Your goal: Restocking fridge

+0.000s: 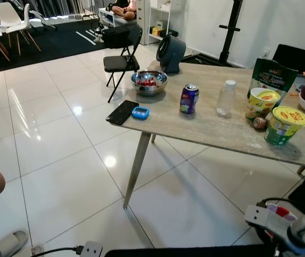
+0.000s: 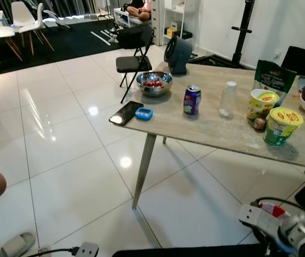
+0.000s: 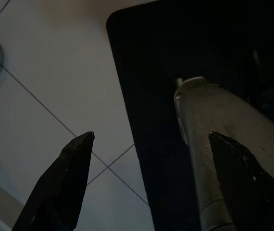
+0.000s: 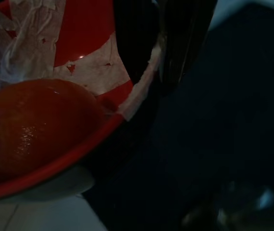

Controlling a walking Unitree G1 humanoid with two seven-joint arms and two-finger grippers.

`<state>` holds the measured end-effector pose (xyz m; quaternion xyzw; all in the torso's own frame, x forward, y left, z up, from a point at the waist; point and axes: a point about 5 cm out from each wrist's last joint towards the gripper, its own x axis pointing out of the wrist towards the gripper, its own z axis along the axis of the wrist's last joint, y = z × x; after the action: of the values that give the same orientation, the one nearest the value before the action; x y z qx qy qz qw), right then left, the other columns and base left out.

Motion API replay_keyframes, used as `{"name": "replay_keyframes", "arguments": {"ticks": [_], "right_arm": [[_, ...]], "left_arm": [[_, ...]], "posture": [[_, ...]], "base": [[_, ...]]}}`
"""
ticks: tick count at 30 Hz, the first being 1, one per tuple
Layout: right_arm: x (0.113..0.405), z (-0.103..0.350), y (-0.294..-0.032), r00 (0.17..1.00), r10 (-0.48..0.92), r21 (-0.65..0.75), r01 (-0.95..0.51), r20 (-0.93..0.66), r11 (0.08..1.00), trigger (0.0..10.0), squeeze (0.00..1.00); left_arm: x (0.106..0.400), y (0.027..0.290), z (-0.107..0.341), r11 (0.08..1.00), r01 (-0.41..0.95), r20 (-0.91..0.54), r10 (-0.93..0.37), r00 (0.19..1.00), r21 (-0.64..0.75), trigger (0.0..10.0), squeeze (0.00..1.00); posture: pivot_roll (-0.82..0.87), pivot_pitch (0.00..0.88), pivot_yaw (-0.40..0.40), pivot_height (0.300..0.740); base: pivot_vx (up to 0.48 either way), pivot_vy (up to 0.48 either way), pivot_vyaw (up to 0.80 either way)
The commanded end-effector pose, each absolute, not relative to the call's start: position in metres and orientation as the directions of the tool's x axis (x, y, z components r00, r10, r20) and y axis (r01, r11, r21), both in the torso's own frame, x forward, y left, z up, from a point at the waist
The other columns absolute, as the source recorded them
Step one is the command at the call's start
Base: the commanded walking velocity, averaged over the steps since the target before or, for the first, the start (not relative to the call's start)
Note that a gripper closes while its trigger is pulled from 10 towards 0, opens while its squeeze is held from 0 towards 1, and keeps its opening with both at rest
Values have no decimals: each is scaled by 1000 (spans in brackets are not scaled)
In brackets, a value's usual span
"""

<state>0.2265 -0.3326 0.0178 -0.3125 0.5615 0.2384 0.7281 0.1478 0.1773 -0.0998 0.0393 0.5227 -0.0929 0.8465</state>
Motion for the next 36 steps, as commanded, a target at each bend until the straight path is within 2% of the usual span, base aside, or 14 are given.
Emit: {"name": "replay_keyframes", "arguments": {"ticks": [1,4,6,9,11,12,14,15,16,20,26,31,36], "right_arm": [[223,9,-335,326,-32,-232,-597,-945,768,10000,0],[215,-3,-332,346,-55,-241,-523,-937,817,10000,0],[215,-3,-332,346,-55,-241,-523,-937,817,10000,0],[199,-25,-321,345,-62,-220,-440,-937,871,10000,0],[180,-47,-308,359,-91,-211,-313,-929,926,10000,0],[180,-47,-308,359,-91,-211,-313,-929,926,10000,0],[170,-59,-297,384,-130,-214,-183,-914,960,10000,0],[170,-59,-297,384,-130,-214,-183,-914,960,10000,0],[167,-63,-291,409,-155,-219,-115,-899,969,10000,0],[166,-65,-290,414,-163,-219,-91,-895,971,10000,0],[150,-76,-281,376,-203,-245,-66,-904,967,10000,0],[144,-84,-266,370,-179,-217,-65,-912,974,10000,0],[138,-93,-243,353,-105,-159,-127,-930,979,10000,0]], "left_arm": [[144,185,-101,978,208,-903,-98,418,-10,10000,0],[144,185,-100,978,208,-903,-98,419,-10,10000,0],[144,185,-100,978,208,-903,-98,419,-10,10000,0],[144,184,-101,978,207,-903,-99,418,-12,10000,0],[140,183,-102,979,201,-906,-98,412,-15,10000,0],[140,183,-102,979,201,-906,-98,412,-15,10000,0],[135,182,-104,981,194,-910,-96,403,-17,10000,0],[135,182,-104,981,194,-910,-96,403,-17,10000,0],[134,182,-104,982,188,-911,-94,402,-19,10000,0],[135,182,-104,983,183,-910,-93,403,-19,10000,0],[143,190,-101,990,140,-902,-51,429,11,10000,0],[133,199,-103,993,115,-903,-22,428,30,10000,0],[128,198,-104,995,101,-906,-21,423,25,10000,0]], "posture": [[-96,20,43,740],[-98,19,42,740],[-98,19,42,740],[-97,27,34,740],[-96,36,28,740],[-96,36,28,740],[-90,43,26,740],[-90,43,26,740],[-88,41,25,740],[-88,41,25,740],[-68,31,23,740],[-55,26,20,740],[-41,21,5,740]], "base": [[0,0,0],[0,0,0],[0,0,0],[0,0,0],[0,0,0],[0,0,0],[0,0,0],[0,0,0],[0,0,0],[0,0,0],[0,0,0],[0,0,0],[0,0,0]]}}
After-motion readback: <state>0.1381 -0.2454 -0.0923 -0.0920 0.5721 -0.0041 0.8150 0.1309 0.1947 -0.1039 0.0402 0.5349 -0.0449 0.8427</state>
